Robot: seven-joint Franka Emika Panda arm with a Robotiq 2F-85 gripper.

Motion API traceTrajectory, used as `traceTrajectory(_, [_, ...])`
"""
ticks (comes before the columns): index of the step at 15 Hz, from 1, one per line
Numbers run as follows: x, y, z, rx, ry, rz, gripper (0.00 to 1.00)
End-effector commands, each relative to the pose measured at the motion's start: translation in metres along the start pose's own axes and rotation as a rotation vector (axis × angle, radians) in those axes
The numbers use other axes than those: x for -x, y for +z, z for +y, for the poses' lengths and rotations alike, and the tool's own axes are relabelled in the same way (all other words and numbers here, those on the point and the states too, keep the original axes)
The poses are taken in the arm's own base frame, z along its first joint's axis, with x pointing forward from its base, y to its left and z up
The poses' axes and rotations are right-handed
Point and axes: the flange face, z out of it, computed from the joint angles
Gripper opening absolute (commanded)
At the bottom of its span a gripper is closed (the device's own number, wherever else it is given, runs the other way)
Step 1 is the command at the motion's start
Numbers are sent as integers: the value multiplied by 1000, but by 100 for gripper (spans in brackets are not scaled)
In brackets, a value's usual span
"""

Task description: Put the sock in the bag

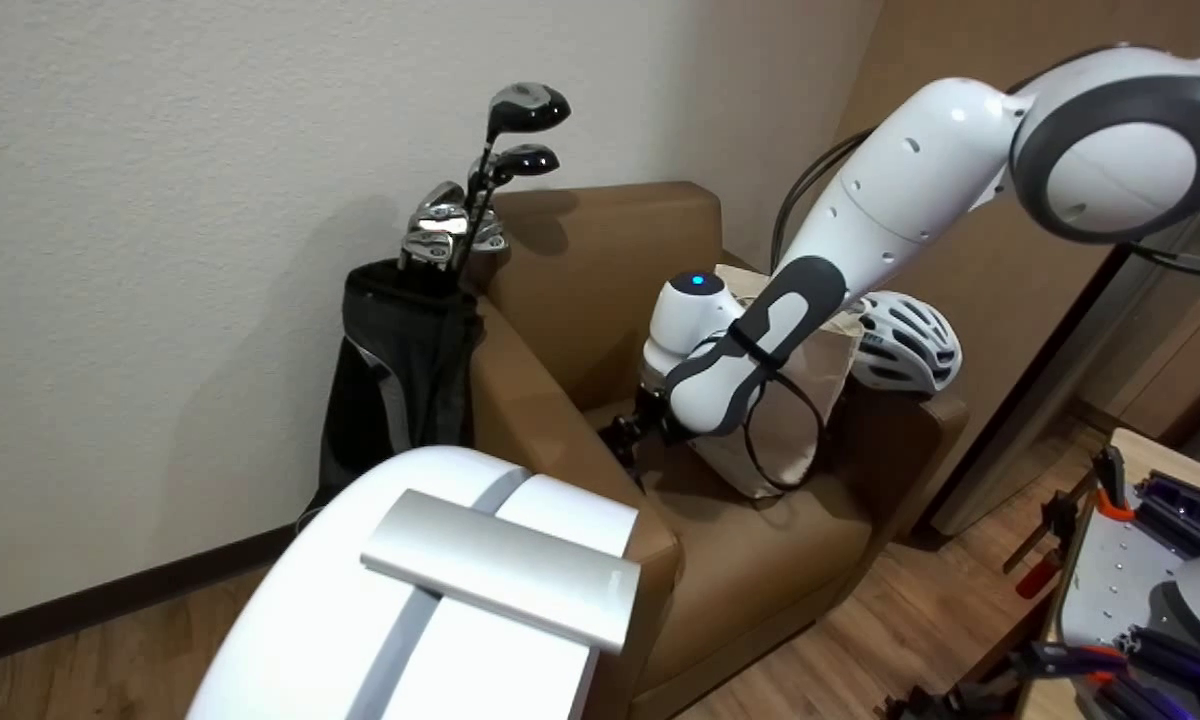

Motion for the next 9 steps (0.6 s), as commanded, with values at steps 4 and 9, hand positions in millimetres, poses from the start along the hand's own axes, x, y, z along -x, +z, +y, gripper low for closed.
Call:
traceTrajectory(4, [-8, 60, -7, 76, 17, -39, 100])
traceTrajectory(9, [-12, 57, -13, 41, -2, -9, 74])
